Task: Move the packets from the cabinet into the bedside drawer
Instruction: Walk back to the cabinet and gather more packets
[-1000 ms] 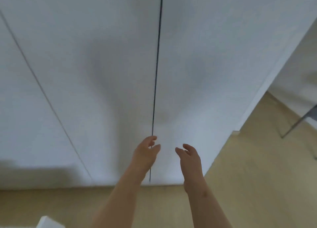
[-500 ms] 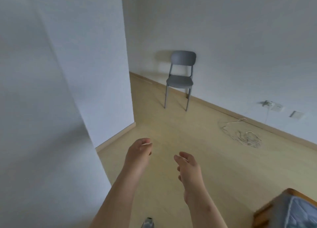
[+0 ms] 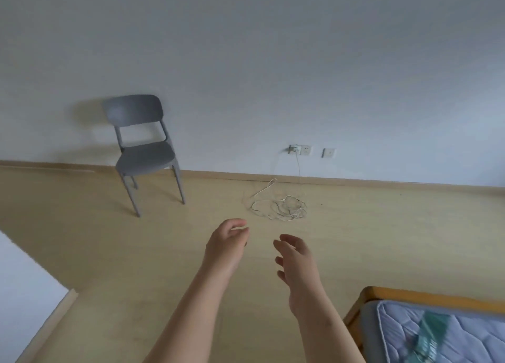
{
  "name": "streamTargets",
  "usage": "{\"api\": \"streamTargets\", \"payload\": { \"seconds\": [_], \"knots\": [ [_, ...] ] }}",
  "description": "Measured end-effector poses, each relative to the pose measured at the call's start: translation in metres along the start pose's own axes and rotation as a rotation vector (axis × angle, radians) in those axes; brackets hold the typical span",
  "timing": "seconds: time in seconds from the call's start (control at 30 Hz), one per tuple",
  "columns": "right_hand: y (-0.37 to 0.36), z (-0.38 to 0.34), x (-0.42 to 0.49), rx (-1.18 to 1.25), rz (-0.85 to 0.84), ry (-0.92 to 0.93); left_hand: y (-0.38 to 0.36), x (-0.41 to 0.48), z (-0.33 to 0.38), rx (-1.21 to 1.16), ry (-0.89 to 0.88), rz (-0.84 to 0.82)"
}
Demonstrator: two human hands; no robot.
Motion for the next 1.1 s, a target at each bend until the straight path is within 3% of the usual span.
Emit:
{"api": "streamTargets", "payload": {
  "seconds": [0.3,0.6,0.87,1.1],
  "knots": [
    [0.115,-0.059,0.155,0.176,0.283,-0.006,-0.195,0.128,0.066,0.057,-0.019,-0.323],
    [0.268,-0.138,0.305,0.211,0.464,0.049,-0.400,0.227,0.140,0.025,-0.027,-0.442],
    [0.364,-0.189,0.445,0.233,0.506,0.037,-0.558,0.326,0.187,0.082,-0.040,-0.526],
    [0.459,-0.242,0.571,0.304,0.656,0.060,-0.726,0.414,0.241,0.162,-0.114,-0.704]
  ]
}}
Point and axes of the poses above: each hand's wrist, its own x-axis towards the middle knuckle, its own y-axis out of the back of the hand, z = x × y, the point moved 8 cm from there along x, towards the middle knuckle, and after that the axes turned 1 degree about x, right-handed, at the moved point
